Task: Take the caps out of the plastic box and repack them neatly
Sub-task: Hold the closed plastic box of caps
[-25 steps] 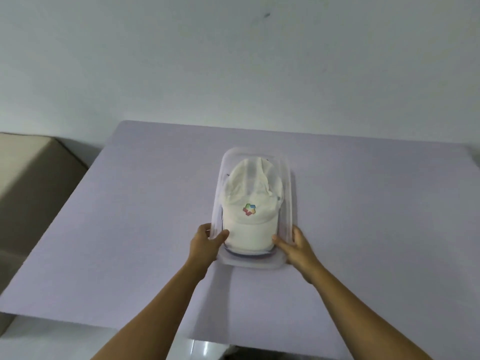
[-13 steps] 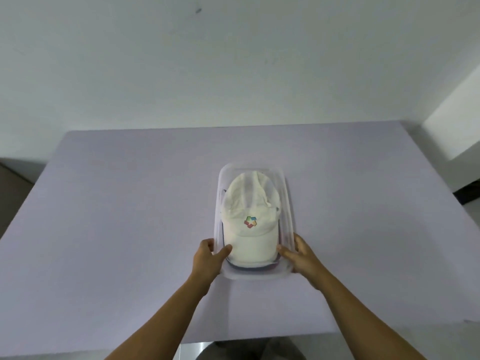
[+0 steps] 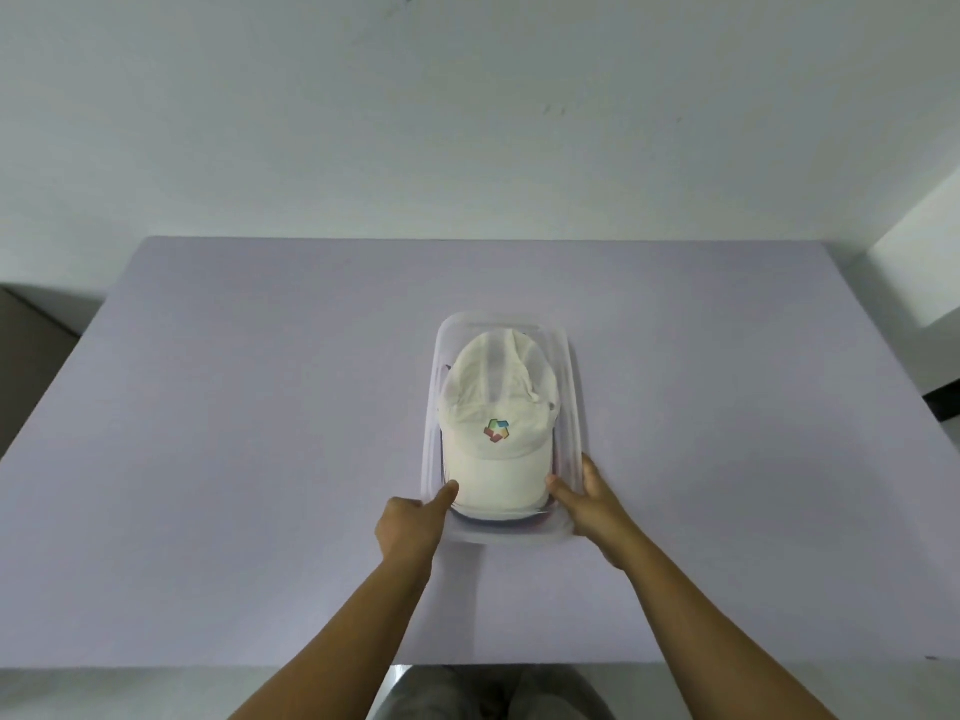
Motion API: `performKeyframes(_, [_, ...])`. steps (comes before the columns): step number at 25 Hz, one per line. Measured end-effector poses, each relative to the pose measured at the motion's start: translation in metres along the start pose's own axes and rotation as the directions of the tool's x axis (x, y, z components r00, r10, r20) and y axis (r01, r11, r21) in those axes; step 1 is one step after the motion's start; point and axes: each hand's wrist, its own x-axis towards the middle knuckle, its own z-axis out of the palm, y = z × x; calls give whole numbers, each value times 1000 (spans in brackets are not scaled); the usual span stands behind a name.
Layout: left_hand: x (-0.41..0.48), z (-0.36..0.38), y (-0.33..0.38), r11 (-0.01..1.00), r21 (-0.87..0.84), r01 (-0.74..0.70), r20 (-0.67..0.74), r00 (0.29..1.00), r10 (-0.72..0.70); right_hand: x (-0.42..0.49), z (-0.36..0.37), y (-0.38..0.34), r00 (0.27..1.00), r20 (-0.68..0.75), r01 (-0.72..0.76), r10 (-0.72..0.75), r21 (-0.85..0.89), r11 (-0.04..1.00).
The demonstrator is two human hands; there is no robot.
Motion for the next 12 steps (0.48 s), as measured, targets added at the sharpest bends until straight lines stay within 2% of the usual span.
performKeyframes(6, [-10, -9, 6, 1000, 19, 15, 17, 1000, -15, 1, 2, 0, 1000, -13, -12, 11, -35, 999])
performKeyframes(10, [-9, -10, 7, 994, 96, -52, 47, 998, 47, -1, -1, -2, 1000, 17, -7, 6, 30, 1000])
performKeyframes(12, [-6, -14, 10, 992, 110, -68, 110, 992, 56, -2, -4, -4, 999, 45, -4, 1, 63, 998])
